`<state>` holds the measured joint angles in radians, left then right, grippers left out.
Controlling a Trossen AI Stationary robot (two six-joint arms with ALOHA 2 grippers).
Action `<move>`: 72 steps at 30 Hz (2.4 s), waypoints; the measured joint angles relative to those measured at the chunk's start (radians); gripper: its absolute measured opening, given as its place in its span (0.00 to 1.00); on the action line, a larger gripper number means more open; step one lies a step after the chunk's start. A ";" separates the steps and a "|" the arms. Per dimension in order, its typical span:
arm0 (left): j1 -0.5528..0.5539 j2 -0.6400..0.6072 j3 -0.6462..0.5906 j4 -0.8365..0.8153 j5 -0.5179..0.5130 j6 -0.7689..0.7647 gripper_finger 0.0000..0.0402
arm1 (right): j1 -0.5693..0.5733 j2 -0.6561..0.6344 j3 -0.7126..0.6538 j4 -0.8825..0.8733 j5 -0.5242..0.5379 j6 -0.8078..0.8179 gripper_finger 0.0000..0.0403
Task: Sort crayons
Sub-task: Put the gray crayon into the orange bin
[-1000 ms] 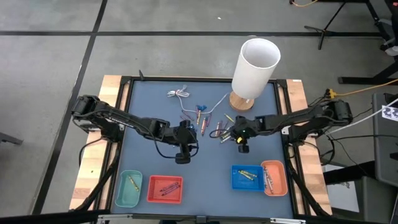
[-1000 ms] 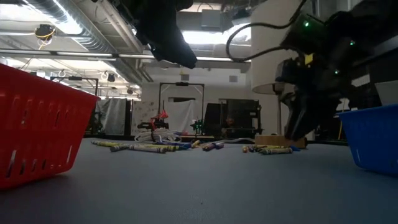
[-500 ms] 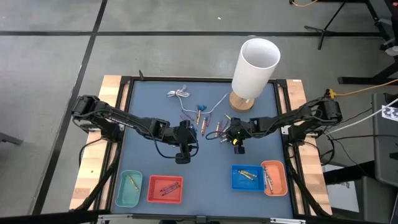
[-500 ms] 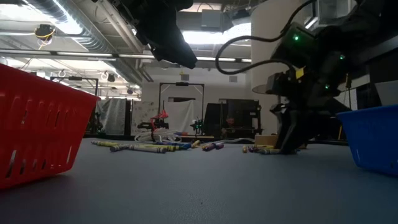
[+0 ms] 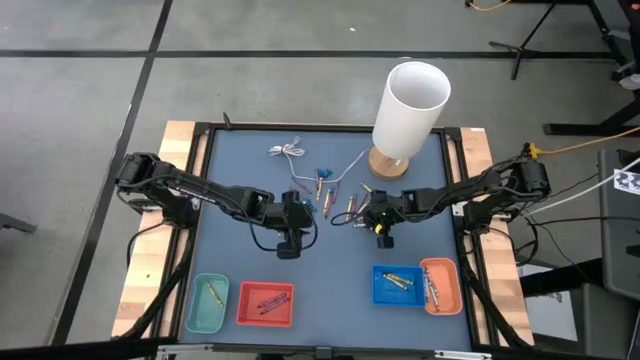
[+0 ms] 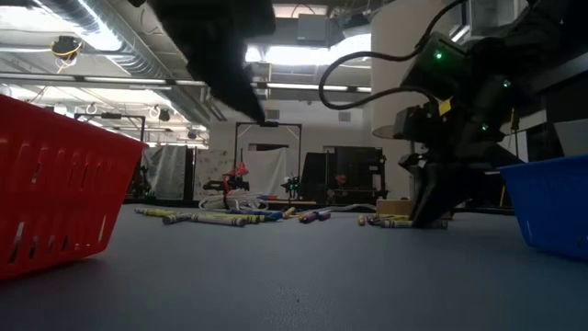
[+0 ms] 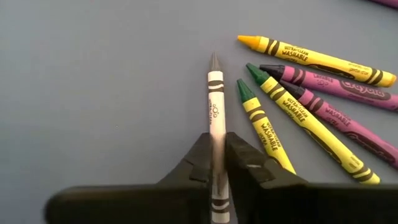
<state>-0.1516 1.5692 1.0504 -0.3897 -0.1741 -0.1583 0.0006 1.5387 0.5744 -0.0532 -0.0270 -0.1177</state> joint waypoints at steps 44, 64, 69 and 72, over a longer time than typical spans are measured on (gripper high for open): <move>0.045 0.001 -0.276 -0.025 -0.053 -0.760 0.30 | 0.164 0.003 0.555 -0.662 -0.400 0.061 0.03; 0.045 0.001 -0.277 -0.024 -0.053 -0.756 0.30 | 0.556 0.002 0.558 -0.806 -0.359 0.535 0.04; 0.045 0.001 -0.277 -0.024 -0.053 -0.756 0.30 | 0.644 0.002 0.558 -0.951 -0.359 0.629 0.04; 0.045 0.001 -0.277 -0.024 -0.053 -0.756 0.30 | 0.691 0.002 0.558 -1.022 -0.359 0.664 0.04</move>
<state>-0.1070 1.5703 0.7734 -0.4133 -0.2269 -0.9142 0.6911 1.5406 1.1324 -1.0750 -0.3862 0.5463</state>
